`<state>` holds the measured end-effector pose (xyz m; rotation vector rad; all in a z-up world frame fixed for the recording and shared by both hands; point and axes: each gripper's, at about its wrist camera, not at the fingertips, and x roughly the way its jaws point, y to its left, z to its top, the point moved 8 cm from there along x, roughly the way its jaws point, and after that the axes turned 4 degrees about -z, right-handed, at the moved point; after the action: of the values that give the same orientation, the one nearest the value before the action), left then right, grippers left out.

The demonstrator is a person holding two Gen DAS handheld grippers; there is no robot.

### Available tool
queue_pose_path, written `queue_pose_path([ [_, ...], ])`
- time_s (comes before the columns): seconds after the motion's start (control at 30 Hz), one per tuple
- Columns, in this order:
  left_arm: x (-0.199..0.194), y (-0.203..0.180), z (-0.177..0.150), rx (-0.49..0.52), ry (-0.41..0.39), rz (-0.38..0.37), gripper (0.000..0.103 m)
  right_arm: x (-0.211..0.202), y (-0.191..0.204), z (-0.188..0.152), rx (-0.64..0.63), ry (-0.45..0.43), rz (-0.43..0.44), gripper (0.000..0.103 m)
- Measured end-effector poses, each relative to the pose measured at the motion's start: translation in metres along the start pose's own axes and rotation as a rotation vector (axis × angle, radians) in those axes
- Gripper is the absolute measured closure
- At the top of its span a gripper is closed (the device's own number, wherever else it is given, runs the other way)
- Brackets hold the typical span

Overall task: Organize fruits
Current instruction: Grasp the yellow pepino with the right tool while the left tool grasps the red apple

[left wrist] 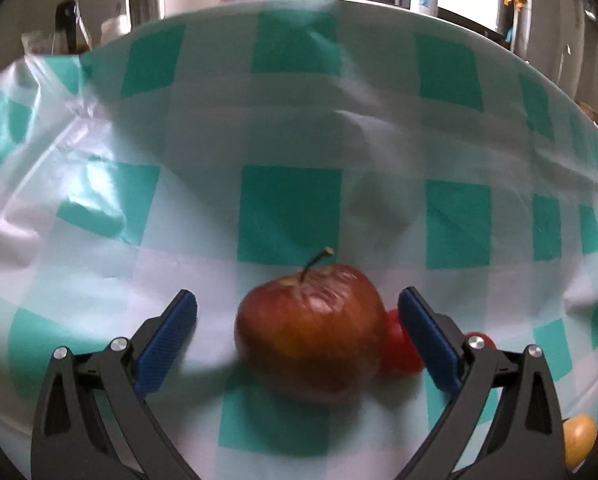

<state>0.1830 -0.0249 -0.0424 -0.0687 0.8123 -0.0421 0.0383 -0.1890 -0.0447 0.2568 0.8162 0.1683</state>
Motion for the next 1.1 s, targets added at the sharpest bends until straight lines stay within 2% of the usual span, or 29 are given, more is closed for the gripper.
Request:
queue_pose_path([
  [0.1, 0.0, 0.004, -0.004, -0.006, 0.016, -0.02, 0.002, 0.001, -0.001, 0.0, 0.002, 0.004, 0.0, 0.058],
  [0.13, -0.001, 0.005, -0.005, -0.009, 0.021, -0.032, 0.005, 0.002, -0.001, 0.0, 0.003, 0.005, 0.0, 0.058],
  [0.17, -0.002, 0.006, -0.007, -0.02, 0.025, -0.049, 0.015, 0.002, -0.001, 0.0, 0.004, 0.005, 0.0, 0.058],
  [0.2, -0.003, 0.005, -0.008, -0.026, 0.034, -0.094, 0.036, 0.002, -0.002, 0.0, 0.006, 0.006, 0.0, 0.058],
  [0.23, -0.005, 0.005, -0.011, -0.041, 0.039, -0.121, 0.036, 0.002, -0.002, 0.0, 0.008, 0.006, 0.001, 0.058],
  [0.37, -0.017, 0.008, -0.021, -0.024, 0.008, -0.123, 0.036, 0.002, -0.003, -0.001, 0.016, 0.007, 0.004, 0.058],
  [0.5, -0.038, 0.008, -0.03, -0.047, -0.007, -0.156, 0.036, 0.002, -0.004, -0.002, 0.02, 0.002, 0.011, 0.058],
  [0.73, -0.098, -0.001, -0.052, -0.029, -0.096, -0.182, 0.036, -0.005, -0.005, -0.008, 0.021, -0.011, 0.019, 0.058],
  [0.97, -0.157, -0.004, -0.088, -0.026, -0.191, -0.203, 0.036, -0.045, 0.003, -0.041, 0.025, -0.052, 0.058, 0.058],
  [1.1, -0.189, -0.014, -0.107, 0.033, -0.257, -0.175, 0.036, -0.08, 0.004, -0.065, -0.012, -0.072, 0.046, 0.058],
])
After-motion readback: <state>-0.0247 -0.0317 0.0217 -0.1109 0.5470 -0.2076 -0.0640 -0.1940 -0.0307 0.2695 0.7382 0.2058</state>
